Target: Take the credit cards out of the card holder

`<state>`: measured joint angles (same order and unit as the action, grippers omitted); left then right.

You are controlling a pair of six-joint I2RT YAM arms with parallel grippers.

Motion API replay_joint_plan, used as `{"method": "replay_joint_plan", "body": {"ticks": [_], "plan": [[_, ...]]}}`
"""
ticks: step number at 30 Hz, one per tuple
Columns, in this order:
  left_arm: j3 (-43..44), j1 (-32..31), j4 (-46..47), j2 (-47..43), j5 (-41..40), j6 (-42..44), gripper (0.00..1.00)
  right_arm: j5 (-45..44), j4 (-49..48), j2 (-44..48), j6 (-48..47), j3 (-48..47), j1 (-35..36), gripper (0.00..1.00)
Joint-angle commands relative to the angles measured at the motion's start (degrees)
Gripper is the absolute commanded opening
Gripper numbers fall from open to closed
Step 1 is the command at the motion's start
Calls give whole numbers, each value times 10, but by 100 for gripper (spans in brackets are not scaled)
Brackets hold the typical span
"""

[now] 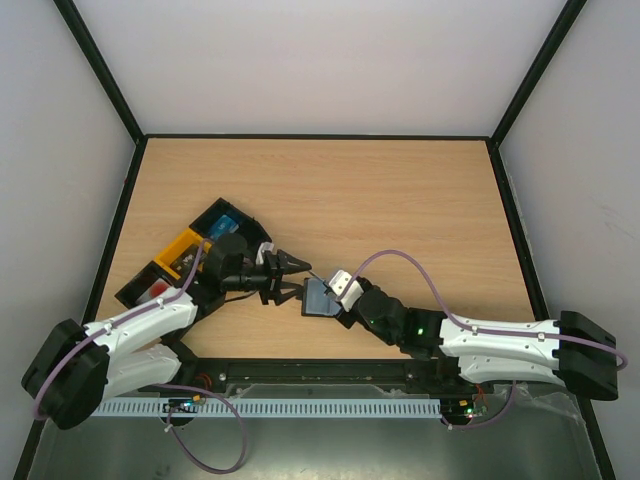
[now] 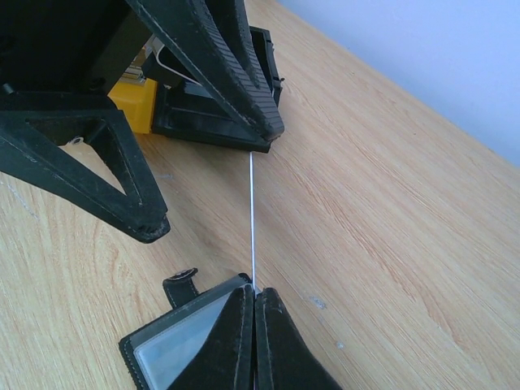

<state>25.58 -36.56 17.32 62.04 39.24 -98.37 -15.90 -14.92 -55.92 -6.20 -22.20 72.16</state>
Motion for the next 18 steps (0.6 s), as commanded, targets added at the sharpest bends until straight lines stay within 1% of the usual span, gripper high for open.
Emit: {"method": "replay_joint_plan", "body": {"ticks": [1, 5, 12, 15, 18], "plan": [[-11, 3, 15, -10, 8, -16, 61, -10, -10, 15, -11, 5, 7, 2], [-19, 2, 36, -9, 8, -36, 56, -7, -12, 22, -34, 10, 11, 2], [-20, 2, 36, -9, 11, -40, 47, -18, -11, 14, -69, 6, 31, 2], [-21, 2, 50, -7, 10, -42, 40, -24, -14, 8, -76, 6, 35, 2], [-20, 2, 59, 1, 14, -42, 30, -29, -19, 3, -78, 6, 40, 2]]}}
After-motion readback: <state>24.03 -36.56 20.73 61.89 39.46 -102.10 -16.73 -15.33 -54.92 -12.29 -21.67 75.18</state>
